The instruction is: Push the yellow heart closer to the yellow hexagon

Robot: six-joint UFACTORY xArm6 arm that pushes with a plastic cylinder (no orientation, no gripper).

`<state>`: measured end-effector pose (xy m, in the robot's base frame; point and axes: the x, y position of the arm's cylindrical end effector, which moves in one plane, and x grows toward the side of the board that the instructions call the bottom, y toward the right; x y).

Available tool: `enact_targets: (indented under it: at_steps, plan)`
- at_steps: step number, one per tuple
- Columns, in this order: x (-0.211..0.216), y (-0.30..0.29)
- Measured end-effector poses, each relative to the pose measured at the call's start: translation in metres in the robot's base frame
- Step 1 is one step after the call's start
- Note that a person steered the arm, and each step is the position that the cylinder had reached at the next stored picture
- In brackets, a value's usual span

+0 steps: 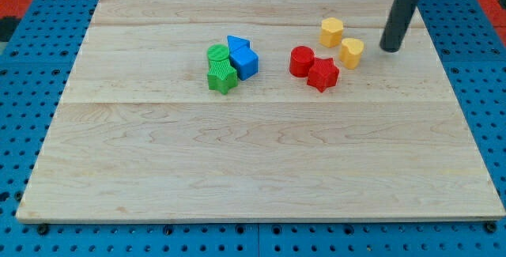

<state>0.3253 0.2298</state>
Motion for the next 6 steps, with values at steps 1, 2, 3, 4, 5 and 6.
enact_targets:
  at_steps: [1,2,3,4,5,6]
  plan:
    - [0.006,-0.016]
    - [0.013,-0.034]
    - [0.009,-0.034]
    - [0.011,-0.034]
    - [0.024,-0.035]
    - [0.052,-0.050]
